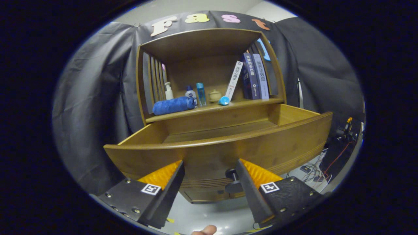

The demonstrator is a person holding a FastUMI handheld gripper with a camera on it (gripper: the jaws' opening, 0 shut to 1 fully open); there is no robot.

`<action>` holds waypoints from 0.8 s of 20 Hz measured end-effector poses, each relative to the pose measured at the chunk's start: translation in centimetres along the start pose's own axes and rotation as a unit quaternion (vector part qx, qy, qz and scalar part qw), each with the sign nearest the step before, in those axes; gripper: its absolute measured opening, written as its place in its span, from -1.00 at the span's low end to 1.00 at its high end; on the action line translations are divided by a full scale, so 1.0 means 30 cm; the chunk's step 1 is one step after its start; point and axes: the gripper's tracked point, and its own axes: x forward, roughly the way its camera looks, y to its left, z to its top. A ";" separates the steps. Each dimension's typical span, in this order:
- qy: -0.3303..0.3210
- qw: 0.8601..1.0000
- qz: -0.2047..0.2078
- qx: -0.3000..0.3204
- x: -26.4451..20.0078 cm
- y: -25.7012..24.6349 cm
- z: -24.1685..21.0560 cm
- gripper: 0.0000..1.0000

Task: Pull open the drawer, take out the items inside it, and place them on the countertop above the cabinet.

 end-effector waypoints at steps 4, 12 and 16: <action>0.004 1.000 0.005 0.002 0.010 -0.009 0.004 0.90; 0.006 1.000 0.015 -0.001 0.087 -0.020 0.034 0.92; -0.005 1.000 0.014 -0.005 0.158 -0.011 0.078 0.92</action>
